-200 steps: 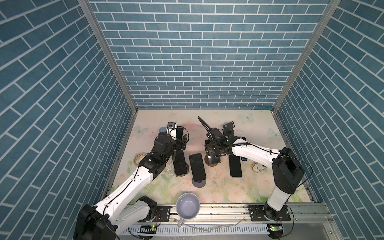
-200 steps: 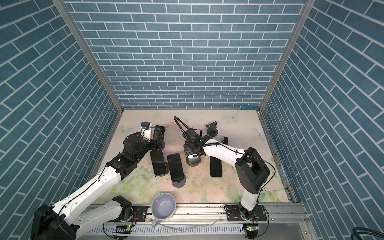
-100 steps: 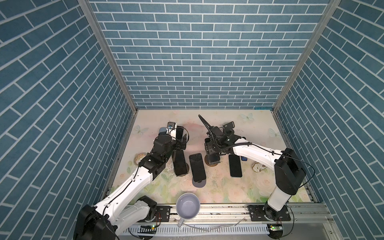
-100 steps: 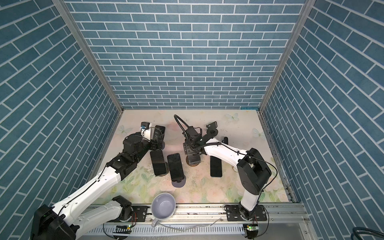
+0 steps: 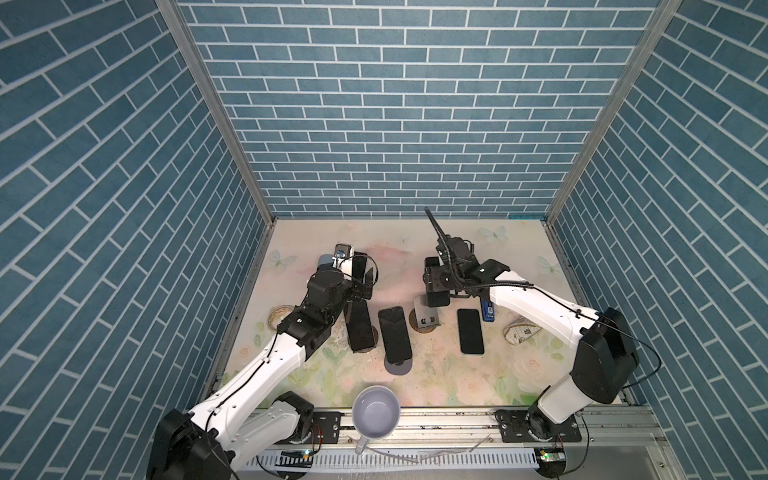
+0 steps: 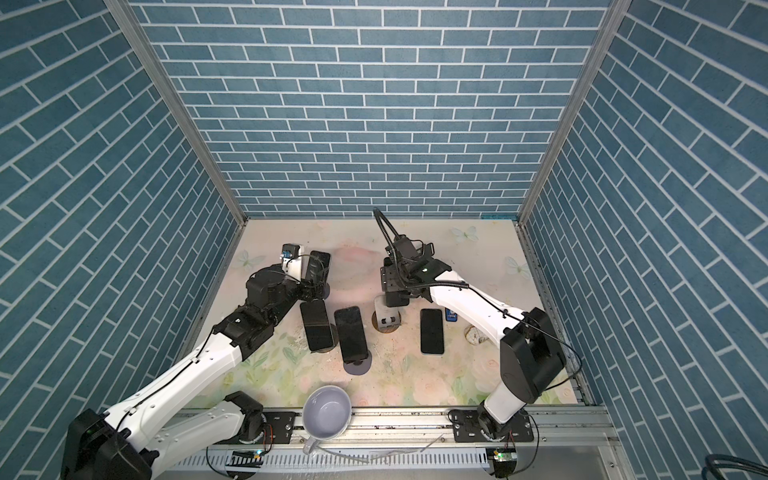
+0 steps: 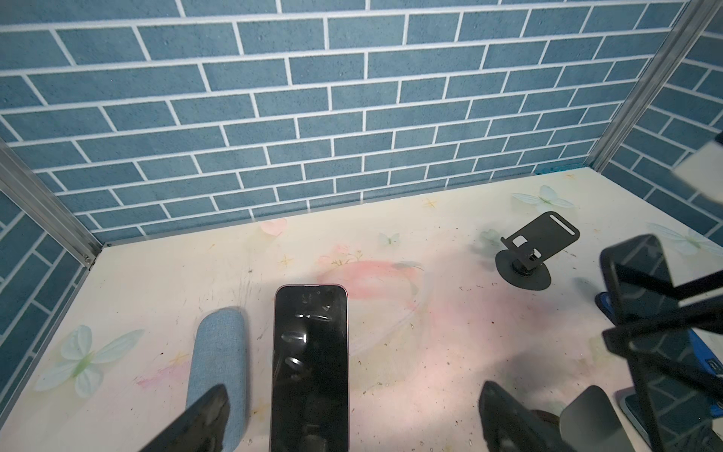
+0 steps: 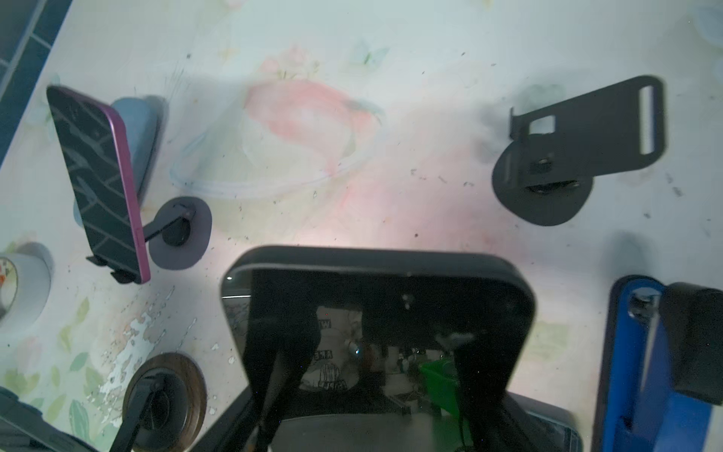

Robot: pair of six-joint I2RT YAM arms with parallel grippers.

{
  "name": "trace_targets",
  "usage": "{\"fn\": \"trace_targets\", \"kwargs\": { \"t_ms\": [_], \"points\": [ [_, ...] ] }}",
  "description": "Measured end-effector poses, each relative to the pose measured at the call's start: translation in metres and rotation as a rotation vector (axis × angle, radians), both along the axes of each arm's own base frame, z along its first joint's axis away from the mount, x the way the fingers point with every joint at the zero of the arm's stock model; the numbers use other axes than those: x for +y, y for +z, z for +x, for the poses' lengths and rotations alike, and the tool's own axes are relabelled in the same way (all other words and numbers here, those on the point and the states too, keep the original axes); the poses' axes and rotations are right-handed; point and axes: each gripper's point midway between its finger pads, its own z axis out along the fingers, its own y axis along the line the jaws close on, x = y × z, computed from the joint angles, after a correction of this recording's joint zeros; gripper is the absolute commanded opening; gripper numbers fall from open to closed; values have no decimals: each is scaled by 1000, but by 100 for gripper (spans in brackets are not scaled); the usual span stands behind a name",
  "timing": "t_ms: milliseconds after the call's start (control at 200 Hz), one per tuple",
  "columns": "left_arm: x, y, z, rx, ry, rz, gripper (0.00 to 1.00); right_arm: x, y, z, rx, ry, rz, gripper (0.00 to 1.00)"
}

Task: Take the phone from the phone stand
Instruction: 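Pull the black phone off the grey stand with the right gripper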

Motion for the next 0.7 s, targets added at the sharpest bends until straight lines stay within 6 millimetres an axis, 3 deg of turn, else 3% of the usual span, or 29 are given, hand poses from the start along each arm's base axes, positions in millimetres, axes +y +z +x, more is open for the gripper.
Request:
{"fn": "trace_targets", "kwargs": {
  "t_ms": [130,215,700],
  "points": [
    [0,0,0,1,0,0,100,-22,13,12,-29,-59,15,58],
    [0,-1,0,3,0,1,100,-33,11,18,-27,-87,10,58],
    [0,-5,2,11,7,8,100,-74,-56,44,119,-191,-60,58]
  ]
}}
